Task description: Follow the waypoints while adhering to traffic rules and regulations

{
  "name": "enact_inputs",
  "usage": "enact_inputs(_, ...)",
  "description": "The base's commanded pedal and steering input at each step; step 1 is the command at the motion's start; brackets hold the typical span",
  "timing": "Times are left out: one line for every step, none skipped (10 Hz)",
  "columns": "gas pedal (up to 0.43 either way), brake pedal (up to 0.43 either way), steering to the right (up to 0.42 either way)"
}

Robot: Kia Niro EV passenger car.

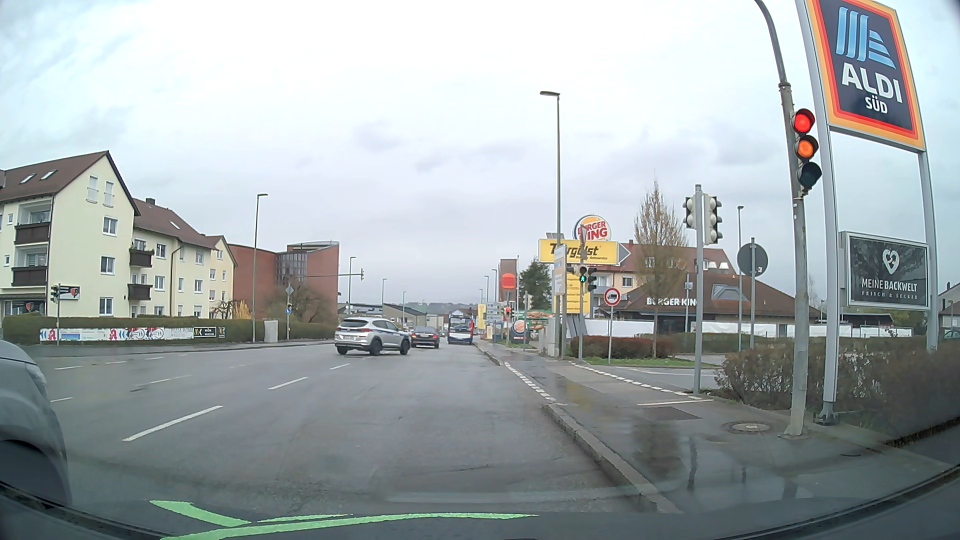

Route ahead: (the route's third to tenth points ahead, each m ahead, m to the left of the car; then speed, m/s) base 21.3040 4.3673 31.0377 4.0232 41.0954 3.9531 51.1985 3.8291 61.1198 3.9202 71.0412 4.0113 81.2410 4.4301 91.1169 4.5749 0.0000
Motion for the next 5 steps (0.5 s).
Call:
enact_inputs(0.0, 0.341, 0.001)
enact_inputs(0.0, 0.311, 0.001)
enact_inputs(0.0, 0.226, 0.0)
enact_inputs(0.0, 0.079, 0.0)
enact_inputs(0.0, 0.0, 0.0)
